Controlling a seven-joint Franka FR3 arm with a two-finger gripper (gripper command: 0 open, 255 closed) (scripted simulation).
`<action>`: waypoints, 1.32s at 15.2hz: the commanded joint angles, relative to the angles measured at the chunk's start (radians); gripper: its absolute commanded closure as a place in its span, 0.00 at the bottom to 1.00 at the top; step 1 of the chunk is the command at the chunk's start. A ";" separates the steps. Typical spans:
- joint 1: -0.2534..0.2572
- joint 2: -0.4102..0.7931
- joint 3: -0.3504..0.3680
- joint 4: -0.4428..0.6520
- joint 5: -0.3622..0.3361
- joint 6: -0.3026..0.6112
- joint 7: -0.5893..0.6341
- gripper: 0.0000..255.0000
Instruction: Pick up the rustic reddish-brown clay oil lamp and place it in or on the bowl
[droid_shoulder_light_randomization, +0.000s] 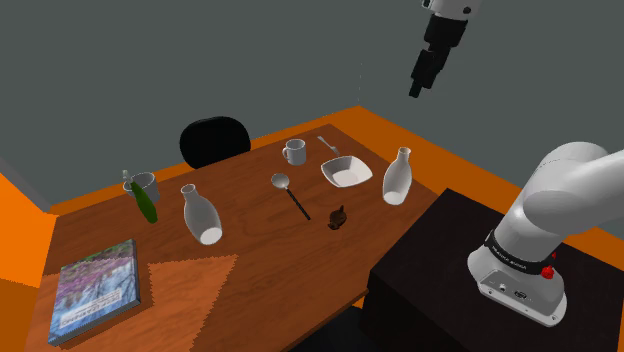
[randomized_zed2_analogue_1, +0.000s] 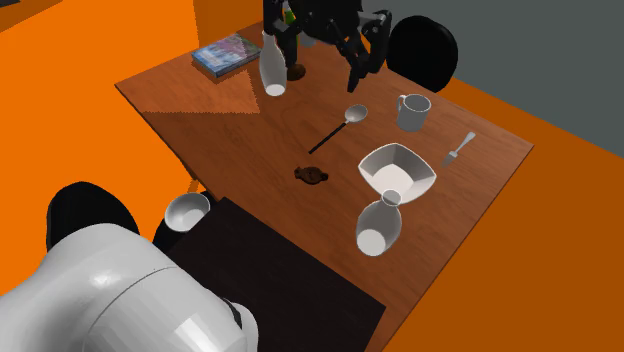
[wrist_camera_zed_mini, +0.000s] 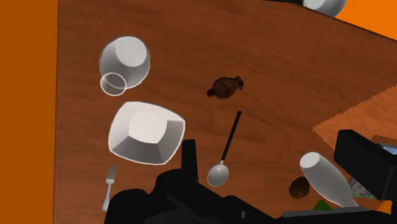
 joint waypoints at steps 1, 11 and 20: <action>0.000 0.000 0.000 0.000 0.000 0.000 0.000 0.00; -0.005 0.166 0.128 -0.183 0.043 0.327 0.199 0.00; -0.021 0.460 0.240 -0.222 0.041 0.634 0.397 0.00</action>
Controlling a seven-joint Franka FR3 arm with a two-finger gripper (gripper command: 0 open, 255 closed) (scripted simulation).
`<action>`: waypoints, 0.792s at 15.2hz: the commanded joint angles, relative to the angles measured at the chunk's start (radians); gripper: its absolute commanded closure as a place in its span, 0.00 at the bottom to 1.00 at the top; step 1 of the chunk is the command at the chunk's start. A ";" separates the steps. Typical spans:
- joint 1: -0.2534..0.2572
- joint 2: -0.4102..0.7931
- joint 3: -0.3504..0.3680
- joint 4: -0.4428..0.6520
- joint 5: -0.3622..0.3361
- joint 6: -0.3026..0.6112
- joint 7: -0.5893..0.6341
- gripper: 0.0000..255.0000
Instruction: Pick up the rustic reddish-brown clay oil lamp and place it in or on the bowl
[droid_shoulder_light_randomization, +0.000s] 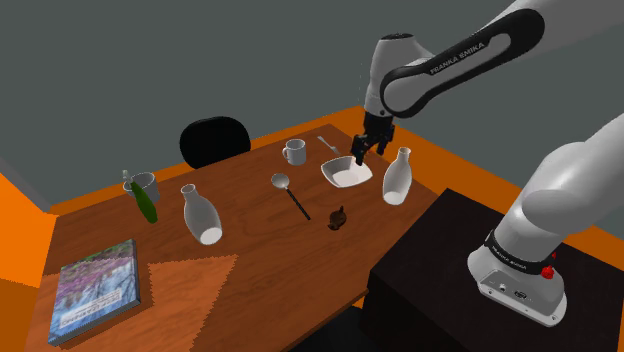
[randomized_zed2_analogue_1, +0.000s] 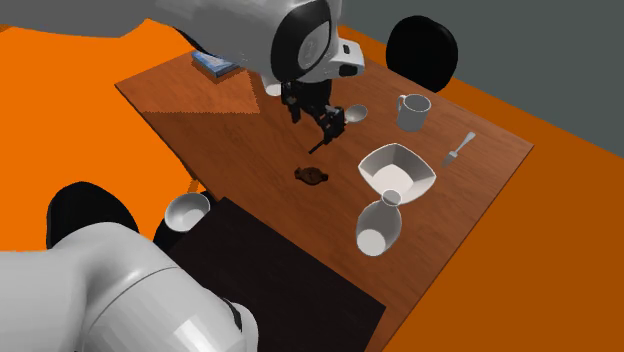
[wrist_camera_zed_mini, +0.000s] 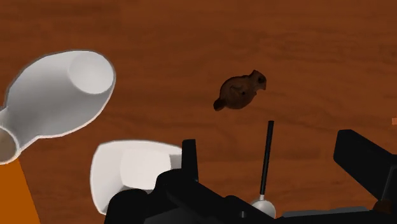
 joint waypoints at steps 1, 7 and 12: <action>-0.006 0.079 0.025 0.004 -0.010 0.069 0.053 0.00; -0.027 0.333 0.074 0.057 -0.101 0.244 0.234 0.00; -0.005 0.555 0.055 0.141 -0.229 0.351 0.414 0.00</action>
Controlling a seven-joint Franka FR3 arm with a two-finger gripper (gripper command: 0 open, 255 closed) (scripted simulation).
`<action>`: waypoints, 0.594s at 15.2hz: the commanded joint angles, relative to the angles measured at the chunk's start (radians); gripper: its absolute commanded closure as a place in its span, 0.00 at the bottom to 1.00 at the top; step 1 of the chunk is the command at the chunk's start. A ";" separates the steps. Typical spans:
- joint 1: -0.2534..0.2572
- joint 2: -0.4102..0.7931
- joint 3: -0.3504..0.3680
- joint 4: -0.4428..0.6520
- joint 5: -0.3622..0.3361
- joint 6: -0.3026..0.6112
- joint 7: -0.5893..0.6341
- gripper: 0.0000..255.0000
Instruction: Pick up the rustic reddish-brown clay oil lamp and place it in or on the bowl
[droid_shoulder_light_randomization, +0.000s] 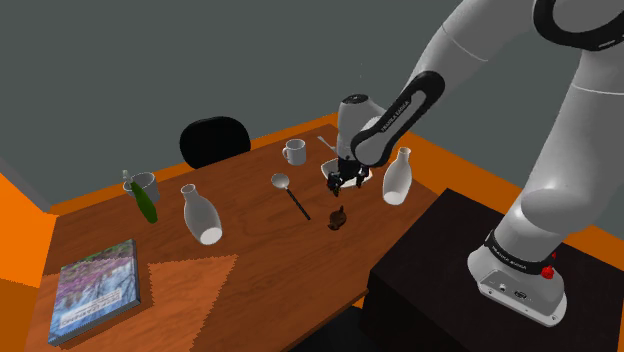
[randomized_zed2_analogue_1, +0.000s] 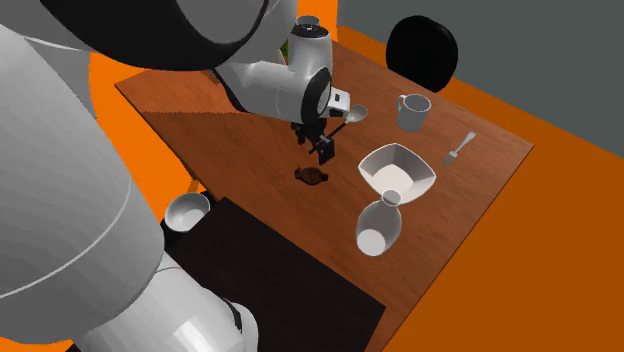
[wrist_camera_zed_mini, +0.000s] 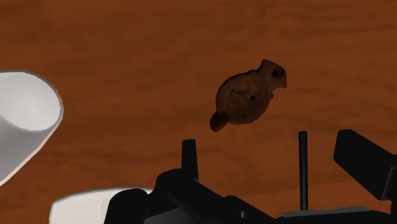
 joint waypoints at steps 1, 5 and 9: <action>0.014 0.089 -0.020 0.042 -0.050 0.035 0.067 0.00; 0.069 0.259 -0.076 0.138 -0.116 0.088 0.180 0.00; 0.112 0.387 -0.117 0.218 -0.138 0.124 0.240 0.00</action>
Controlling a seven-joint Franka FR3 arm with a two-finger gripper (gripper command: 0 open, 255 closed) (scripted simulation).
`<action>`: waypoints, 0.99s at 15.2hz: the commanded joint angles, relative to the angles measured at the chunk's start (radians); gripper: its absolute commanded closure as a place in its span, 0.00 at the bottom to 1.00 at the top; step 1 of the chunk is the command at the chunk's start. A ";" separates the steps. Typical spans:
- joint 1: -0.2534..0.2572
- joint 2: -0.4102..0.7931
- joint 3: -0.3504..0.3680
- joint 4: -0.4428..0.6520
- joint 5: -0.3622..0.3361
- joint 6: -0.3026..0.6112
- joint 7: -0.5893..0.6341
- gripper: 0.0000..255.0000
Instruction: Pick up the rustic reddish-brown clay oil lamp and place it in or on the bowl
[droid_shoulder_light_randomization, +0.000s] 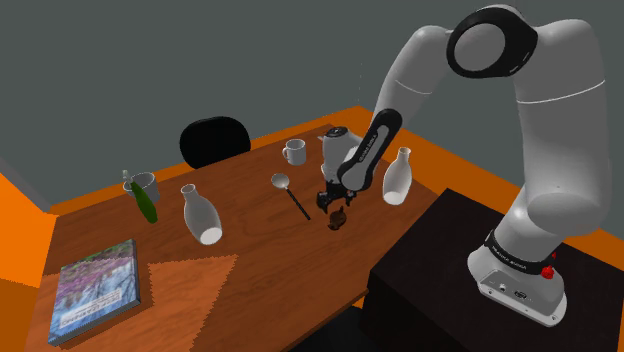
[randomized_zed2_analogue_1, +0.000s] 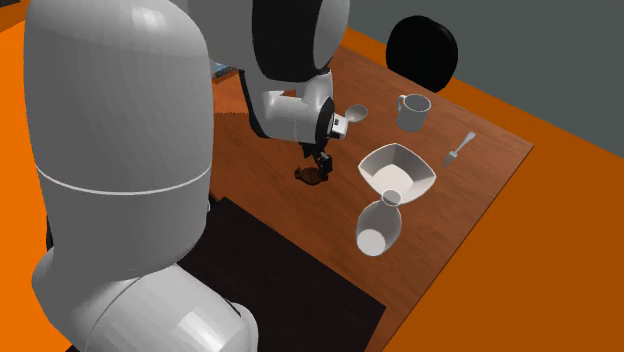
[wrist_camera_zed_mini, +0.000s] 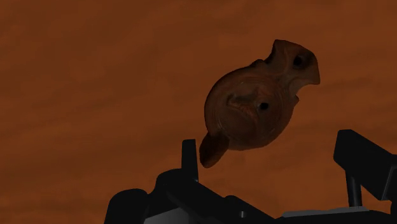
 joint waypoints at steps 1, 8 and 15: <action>0.007 0.034 -0.012 0.018 -0.007 0.016 0.009 0.00; 0.025 0.113 -0.035 0.046 -0.024 0.067 0.023 0.00; 0.025 0.113 -0.035 0.046 -0.024 0.067 0.023 1.00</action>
